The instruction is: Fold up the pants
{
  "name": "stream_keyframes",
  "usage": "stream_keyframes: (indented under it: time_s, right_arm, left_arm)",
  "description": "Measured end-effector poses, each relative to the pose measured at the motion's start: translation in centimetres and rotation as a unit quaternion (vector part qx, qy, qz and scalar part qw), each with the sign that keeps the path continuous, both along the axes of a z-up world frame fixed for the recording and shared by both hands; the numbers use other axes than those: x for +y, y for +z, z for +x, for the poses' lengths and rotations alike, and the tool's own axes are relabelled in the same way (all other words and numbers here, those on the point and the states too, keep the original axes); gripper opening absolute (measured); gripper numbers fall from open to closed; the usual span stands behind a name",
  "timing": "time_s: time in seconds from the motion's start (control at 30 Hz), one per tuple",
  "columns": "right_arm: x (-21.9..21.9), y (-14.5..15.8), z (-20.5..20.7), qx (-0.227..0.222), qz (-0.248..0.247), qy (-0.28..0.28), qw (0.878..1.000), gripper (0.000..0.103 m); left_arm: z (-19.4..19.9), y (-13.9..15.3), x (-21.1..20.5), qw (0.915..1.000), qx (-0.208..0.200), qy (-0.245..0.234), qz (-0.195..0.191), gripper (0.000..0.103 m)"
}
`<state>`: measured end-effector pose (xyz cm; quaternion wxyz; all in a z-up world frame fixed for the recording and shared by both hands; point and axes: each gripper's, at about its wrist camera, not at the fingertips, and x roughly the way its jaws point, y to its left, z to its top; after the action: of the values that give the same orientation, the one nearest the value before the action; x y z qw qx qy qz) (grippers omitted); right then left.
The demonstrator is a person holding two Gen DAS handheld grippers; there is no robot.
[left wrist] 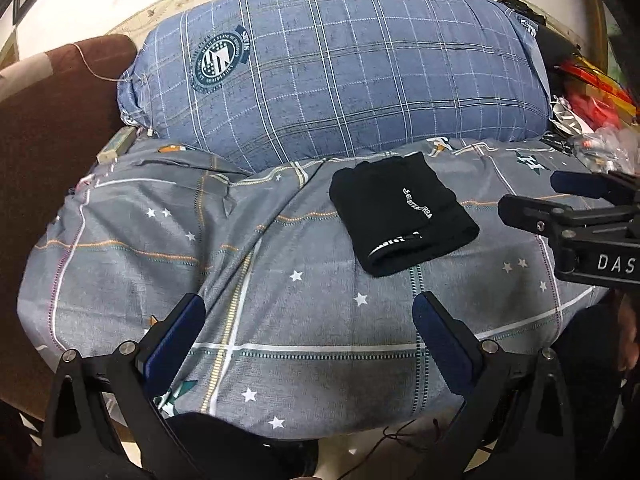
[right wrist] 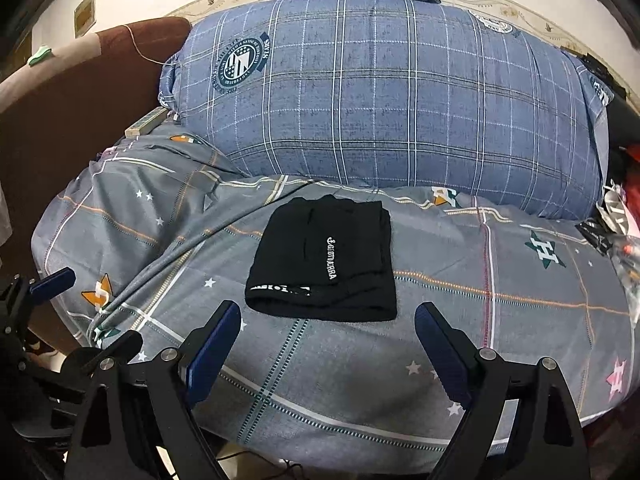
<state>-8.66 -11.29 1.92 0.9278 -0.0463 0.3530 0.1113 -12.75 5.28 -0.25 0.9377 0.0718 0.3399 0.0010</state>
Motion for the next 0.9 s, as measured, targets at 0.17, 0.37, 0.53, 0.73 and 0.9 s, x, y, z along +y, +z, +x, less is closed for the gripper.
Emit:
stream_keyframes:
  time_s: [0.17,0.37,0.53,0.73,0.9]
  right_arm:
    - [-1.5,-1.4,0.3,0.008,-0.005,-0.017,1.0,0.09]
    - [-3.9,-3.0,1.2,0.029,0.0,-0.047,0.998,0.09]
    - [-4.8,-3.7,1.7,0.042,0.012,-0.06,0.997,0.09]
    - [-3.9,-4.2,1.7,0.046,-0.003,-0.049,0.998,0.09]
    - [-3.0,-4.7,1.9,0.054,-0.007,-0.042,0.998,0.09]
  left_arm:
    - [0.3,-0.1,0.7,0.9997,0.007,0.003,-0.025,0.103]
    - [0.5,-0.6,0.6,0.9998,0.009,0.005,-0.019,0.103]
    - [0.9,-1.7,0.3,0.9996,0.025,0.0,-0.009,0.103]
    - [1.0,-2.1,0.7,0.9995,0.025,0.011,-0.013,0.103]
    - [1.2,-2.4,1.0,0.9993,0.029,0.017,-0.013,0.103]
